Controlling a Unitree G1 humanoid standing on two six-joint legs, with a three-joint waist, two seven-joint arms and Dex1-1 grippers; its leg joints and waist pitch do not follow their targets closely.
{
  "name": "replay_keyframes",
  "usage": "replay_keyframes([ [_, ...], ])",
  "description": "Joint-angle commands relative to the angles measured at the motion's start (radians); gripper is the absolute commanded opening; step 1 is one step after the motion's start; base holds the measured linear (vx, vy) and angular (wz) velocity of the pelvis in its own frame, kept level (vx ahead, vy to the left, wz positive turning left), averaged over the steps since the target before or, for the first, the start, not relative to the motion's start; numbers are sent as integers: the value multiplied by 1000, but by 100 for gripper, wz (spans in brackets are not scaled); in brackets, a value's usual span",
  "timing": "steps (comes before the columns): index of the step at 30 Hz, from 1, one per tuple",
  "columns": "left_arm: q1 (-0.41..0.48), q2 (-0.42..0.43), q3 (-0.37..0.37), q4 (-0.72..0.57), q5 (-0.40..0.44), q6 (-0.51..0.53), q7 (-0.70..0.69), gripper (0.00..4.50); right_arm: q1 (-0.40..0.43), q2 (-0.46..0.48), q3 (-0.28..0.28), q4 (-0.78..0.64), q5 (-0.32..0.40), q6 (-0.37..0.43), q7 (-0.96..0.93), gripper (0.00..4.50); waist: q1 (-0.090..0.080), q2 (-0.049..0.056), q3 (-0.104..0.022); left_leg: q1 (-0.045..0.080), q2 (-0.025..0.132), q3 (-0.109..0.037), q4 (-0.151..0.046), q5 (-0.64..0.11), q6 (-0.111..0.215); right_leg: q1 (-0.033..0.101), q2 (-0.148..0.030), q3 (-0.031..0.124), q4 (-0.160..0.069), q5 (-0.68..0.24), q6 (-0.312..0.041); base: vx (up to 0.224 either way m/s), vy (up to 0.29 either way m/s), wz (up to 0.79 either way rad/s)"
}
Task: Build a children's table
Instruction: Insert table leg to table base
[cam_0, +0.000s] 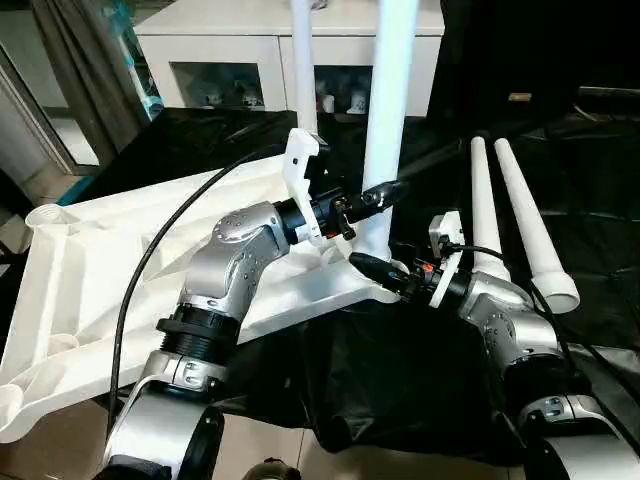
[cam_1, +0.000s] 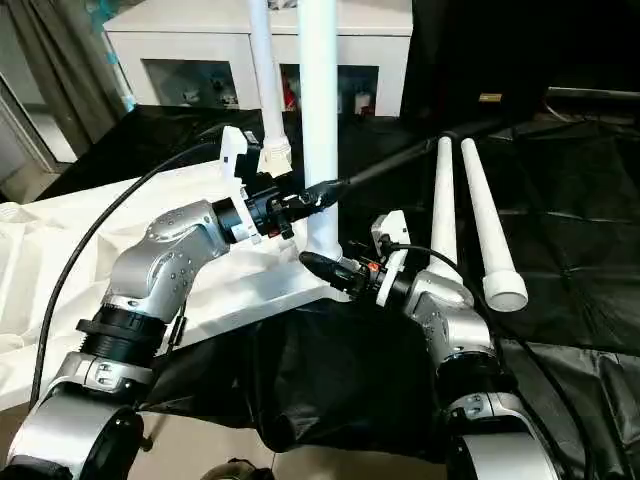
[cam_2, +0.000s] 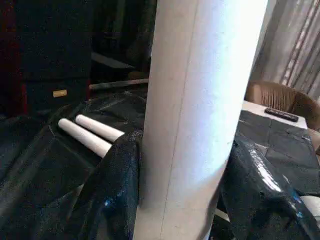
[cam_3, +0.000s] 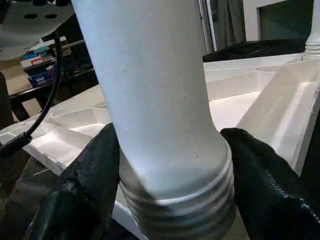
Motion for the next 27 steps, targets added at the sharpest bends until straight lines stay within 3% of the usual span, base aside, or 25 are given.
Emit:
replay_keyframes([
  [1, -25, 5, -8, 12, 25, 3, 18, 200, -30, 6, 0, -26, -9, -3, -18, 314, -1, -13, -75, 28, 62, -29, -71, -166, 92, 47, -76, 40, -79, -48, -250, 0, 0, 0],
  [3, -34, 10, -18, 17, 45, 11, 36, 200, -31, -2, -4, -46, 13, 38, 7, 349, -2, -12, -74, 29, 61, -29, -71, -168, 91, 47, -74, 40, -80, -52, -248, 0, 0, 0],
  [5, -43, 17, -30, 22, 64, 25, 52, 199, -31, -14, -2, -64, 18, 57, 22, 349, -1, -15, -74, 29, 62, -29, -71, -163, 98, 46, -74, 41, -80, -52, -240, 0, 0, 0],
  [8, -60, 25, -41, 37, 89, 42, 81, 190, -45, -40, -2, -82, 11, 75, 15, 388, 1, -21, -75, 29, 59, -28, -67, -135, 100, 48, -76, 41, -79, -48, -237, 0, 0, 0],
  [13, -91, 22, -25, 55, 82, 87, 106, 190, -109, -95, -40, -161, 77, 219, 23, 401, 2, -20, -76, 28, 57, -28, -64, -113, 110, 50, -72, 39, -77, -25, -244, 0, 0, 0],
  [14, -102, 15, -12, 65, 78, 94, 125, 190, -125, -126, -26, -183, 71, 273, 41, 401, 2, -22, -76, 28, 56, -28, -63, -104, 115, 50, -69, 38, -75, -17, -245, 0, 0, 0],
  [17, -111, 8, -5, 69, 72, 100, 136, 189, -127, -165, 20, -202, 33, 315, 68, 401, 3, -28, -75, 25, 55, -26, -61, -102, 112, 51, -73, 39, -78, -24, -240, 0, 0, 0],
  [19, -112, 3, -4, 63, 64, 106, 138, 189, -123, -179, 50, -218, 9, 332, 74, 401, 5, -26, -76, 25, 54, -26, -59, -97, 112, 50, -74, 38, -78, -25, -241, 0, 0, 0],
  [27, -106, -5, -4, 52, 63, 115, 146, 189, -132, -147, 96, -209, -35, 385, -9, 401, 2, -31, -75, 26, 55, -26, -62, -102, 102, 47, -74, 39, -81, -63, -237, 0, 0, 0],
])
